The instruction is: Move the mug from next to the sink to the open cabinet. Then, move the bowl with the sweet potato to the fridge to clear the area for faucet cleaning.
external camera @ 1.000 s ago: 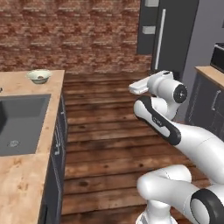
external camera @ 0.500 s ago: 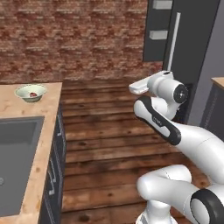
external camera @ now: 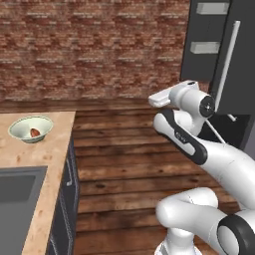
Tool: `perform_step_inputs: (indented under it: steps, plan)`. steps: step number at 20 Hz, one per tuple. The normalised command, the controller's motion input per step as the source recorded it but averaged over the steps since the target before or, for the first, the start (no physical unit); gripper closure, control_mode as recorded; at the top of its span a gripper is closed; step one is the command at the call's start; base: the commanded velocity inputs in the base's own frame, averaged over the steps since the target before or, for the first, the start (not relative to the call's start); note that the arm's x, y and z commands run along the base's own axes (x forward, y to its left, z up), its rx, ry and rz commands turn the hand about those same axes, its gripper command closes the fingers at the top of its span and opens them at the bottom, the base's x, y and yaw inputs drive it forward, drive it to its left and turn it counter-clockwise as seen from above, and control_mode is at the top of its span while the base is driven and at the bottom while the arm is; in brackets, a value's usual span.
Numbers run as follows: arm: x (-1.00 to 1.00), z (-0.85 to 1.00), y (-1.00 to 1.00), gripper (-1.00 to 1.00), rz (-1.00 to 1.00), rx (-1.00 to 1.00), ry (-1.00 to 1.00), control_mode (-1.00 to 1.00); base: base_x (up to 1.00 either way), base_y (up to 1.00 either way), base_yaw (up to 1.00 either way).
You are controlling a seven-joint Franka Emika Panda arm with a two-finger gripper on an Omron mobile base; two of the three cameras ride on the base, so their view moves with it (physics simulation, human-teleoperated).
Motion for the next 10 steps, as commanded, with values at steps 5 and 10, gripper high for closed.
perform_step_inputs:
  steps: [5, 10]
  plan:
    - [0.00, 0.00, 0.00, -1.00, 0.00, 0.00, 0.00, 1.00, 1.00, 0.00, 0.42]
    - [0.00, 0.00, 0.00, -1.00, 0.00, 0.00, 0.00, 1.00, 0.89, 0.00, 0.56]
